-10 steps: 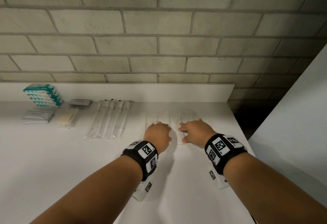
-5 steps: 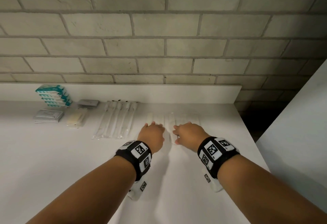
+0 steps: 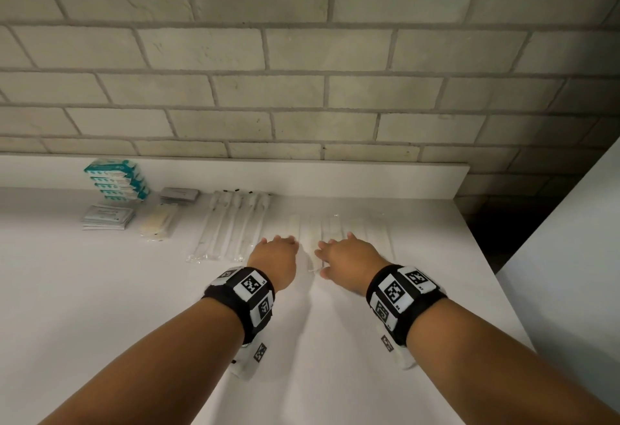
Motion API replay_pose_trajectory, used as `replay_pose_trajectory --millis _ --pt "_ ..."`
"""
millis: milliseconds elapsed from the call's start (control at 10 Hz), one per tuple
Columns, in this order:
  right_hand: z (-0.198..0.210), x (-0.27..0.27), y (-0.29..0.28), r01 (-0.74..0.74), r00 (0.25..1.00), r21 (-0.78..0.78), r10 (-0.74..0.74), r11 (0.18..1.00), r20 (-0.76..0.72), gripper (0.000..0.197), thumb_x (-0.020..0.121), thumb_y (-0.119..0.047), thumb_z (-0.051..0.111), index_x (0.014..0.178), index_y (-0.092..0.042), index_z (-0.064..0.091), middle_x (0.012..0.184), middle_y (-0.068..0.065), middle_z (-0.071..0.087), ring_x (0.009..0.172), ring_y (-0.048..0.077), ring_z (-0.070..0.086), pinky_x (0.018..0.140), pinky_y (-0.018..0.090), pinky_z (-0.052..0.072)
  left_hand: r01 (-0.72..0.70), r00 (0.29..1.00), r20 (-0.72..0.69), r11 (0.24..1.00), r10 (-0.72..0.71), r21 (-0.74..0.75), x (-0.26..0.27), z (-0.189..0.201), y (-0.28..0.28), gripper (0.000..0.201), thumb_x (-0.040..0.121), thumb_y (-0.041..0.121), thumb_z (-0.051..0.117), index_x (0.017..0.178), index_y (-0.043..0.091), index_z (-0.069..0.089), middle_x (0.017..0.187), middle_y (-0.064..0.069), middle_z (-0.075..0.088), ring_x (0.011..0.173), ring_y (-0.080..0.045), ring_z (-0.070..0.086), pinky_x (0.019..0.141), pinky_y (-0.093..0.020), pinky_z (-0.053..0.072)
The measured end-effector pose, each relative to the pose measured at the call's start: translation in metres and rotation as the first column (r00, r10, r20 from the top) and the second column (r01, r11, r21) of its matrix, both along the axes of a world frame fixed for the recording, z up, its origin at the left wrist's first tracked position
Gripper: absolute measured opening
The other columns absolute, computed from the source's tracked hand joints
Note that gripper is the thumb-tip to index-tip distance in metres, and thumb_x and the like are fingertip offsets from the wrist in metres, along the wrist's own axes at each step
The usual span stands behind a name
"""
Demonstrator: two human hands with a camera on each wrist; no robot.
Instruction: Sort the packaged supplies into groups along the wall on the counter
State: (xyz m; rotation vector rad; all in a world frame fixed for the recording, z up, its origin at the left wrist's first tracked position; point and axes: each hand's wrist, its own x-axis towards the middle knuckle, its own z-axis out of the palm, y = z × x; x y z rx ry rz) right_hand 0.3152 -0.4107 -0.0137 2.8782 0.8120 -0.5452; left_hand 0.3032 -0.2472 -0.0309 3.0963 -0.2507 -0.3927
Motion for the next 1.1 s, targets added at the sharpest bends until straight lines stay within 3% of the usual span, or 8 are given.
replay_pose_trajectory --millis 100,500,700,900,1000,1100 --pt "-0.004 -0.001 0.007 -0.024 0.999 -0.027 0.023 0.999 -0.026 0.047 0.101 -0.031 0.036 0.147 -0.018 0.036 0.156 0.002 0.031 0.140 0.023 0.033 0.120 0.042 0.009 0.004 1.000 0.005 1.000 -0.004 -0.019 -0.003 -0.001 0.001 0.055 0.095 0.008 0.039 0.148 0.013 0.030 0.156 -0.001 0.030 0.140 -0.021 0.033 0.117 -0.038 0.020" --pt "-0.009 0.000 0.008 -0.040 0.999 -0.056 0.039 0.998 -0.016 0.049 0.100 -0.018 0.033 0.149 -0.019 0.031 0.160 0.000 0.022 0.143 0.019 0.030 0.121 0.044 0.005 0.010 1.000 0.020 1.000 -0.010 -0.016 -0.005 0.000 -0.001 0.047 0.097 0.015 0.040 0.144 0.012 0.037 0.148 -0.002 0.040 0.134 -0.024 0.041 0.112 -0.038 0.026" --pt "-0.005 -0.004 0.008 -0.027 0.999 -0.045 0.026 0.999 -0.025 0.049 0.101 -0.019 0.033 0.150 -0.019 0.030 0.161 -0.001 0.019 0.145 0.018 0.026 0.121 0.044 0.004 0.024 0.999 0.022 1.000 -0.024 -0.008 -0.005 0.002 -0.001 0.046 0.097 0.015 0.039 0.143 0.012 0.038 0.147 -0.002 0.041 0.134 -0.024 0.038 0.113 -0.038 0.024" --pt "0.018 -0.023 -0.001 0.004 1.000 0.154 -0.008 0.988 0.027 0.054 0.100 -0.015 0.038 0.152 -0.021 0.024 0.162 -0.002 0.014 0.148 0.018 0.016 0.122 0.044 0.004 0.023 0.995 0.095 0.997 -0.016 -0.071 -0.009 0.009 0.003 0.052 0.100 0.026 0.041 0.150 0.014 0.029 0.158 -0.004 0.024 0.145 -0.024 0.022 0.118 -0.039 0.016" --pt "0.022 -0.043 -0.015 0.062 0.998 0.221 -0.062 0.973 -0.008 0.052 0.100 -0.023 0.040 0.151 -0.027 0.027 0.162 -0.005 0.013 0.149 0.020 0.014 0.122 0.045 0.010 0.039 0.991 0.133 0.990 -0.021 -0.136 -0.024 0.018 0.008 0.054 0.101 0.026 0.039 0.152 0.017 0.024 0.161 -0.003 0.016 0.149 -0.022 0.011 0.120 -0.037 0.009" --pt "0.027 -0.077 -0.033 0.135 0.987 0.279 -0.106 0.951 -0.118 0.049 0.101 -0.030 0.039 0.149 -0.032 0.031 0.161 -0.014 0.008 0.149 0.018 0.013 0.122 0.038 0.013 0.074 0.992 0.116 0.978 -0.052 -0.195 -0.055 0.025 0.023 0.053 0.101 0.028 0.039 0.152 0.022 0.024 0.162 0.002 0.012 0.150 -0.017 0.007 0.120 -0.031 0.003"
